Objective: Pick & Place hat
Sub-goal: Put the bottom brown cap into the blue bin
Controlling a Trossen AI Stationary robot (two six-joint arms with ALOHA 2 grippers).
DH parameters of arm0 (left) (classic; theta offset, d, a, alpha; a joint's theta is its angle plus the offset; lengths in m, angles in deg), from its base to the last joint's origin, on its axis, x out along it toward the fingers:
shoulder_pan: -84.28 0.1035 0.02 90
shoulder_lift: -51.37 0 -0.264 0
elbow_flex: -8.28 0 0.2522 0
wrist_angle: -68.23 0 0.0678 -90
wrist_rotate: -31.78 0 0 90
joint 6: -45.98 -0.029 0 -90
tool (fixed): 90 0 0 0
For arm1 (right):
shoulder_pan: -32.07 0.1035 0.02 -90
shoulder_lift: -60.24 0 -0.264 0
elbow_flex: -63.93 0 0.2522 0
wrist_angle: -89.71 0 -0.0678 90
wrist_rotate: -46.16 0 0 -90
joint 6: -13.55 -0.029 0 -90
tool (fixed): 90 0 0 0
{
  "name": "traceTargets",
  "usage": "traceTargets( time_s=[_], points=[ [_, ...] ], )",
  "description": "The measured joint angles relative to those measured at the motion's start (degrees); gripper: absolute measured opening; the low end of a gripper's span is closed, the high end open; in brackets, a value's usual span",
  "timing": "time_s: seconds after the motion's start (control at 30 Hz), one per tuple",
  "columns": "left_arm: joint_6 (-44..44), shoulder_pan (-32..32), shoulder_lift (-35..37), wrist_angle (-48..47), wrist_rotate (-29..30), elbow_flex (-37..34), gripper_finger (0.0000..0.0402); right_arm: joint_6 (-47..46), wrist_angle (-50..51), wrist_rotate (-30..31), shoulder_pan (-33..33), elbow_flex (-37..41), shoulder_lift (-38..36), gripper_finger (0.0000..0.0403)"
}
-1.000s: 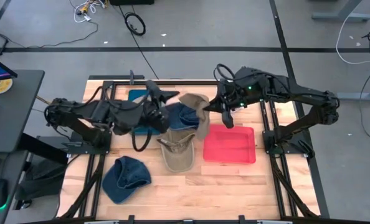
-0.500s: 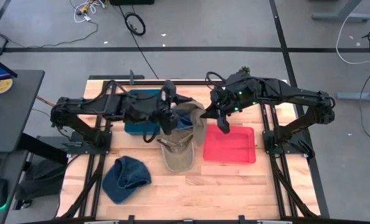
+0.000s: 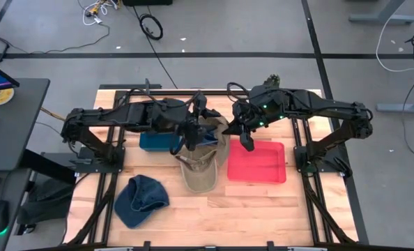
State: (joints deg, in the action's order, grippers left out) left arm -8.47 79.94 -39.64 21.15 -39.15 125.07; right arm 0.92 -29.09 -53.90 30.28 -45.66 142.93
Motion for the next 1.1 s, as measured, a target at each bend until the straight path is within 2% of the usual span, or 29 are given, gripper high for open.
traceTargets(
  time_s=[0.17,0.33,0.43,0.57,0.73,0.8,0.9,1.1],
  points=[
    [-1.5,1.2,-0.9,-1.7,-3.7,0.1,0.0209,-0.6,-0.8,-0.1,0.4,0.0,0.7,0.0006],
    [-1.8,1.7,-2.0,-4.0,-4.4,-0.1,0.0205,-0.8,-0.8,0.0,0.4,0.0,0.8,0.0006],
    [-2.1,1.7,-2.3,-3.8,-4.5,0.0,0.0189,-1.3,-0.8,0.1,0.4,0.0,0.8,0.0005],
    [-4.4,1.7,-2.9,-3.8,-4.5,0.0,0.0137,-1.3,-0.4,0.1,0.4,0.0,1.1,0.0005],
    [-7.4,1.7,-3.0,-3.7,-4.5,0.0,0.0033,-1.0,0.1,0.1,0.4,0.0,1.7,0.0005],
    [-7.6,1.7,-3.0,-3.7,-3.3,0.0,0.0012,-0.9,0.3,0.2,0.4,0.0,1.9,0.0005],
    [-6.6,1.6,-3.0,-3.2,1.6,0.0,0.0008,-0.4,-0.2,0.6,0.3,0.0,1.9,0.0014],
    [-1.2,1.7,-2.9,-3.5,9.1,0.0,0.0004,1.1,-0.4,-0.2,0.4,0.0,0.5,0.0099]
  ],
)
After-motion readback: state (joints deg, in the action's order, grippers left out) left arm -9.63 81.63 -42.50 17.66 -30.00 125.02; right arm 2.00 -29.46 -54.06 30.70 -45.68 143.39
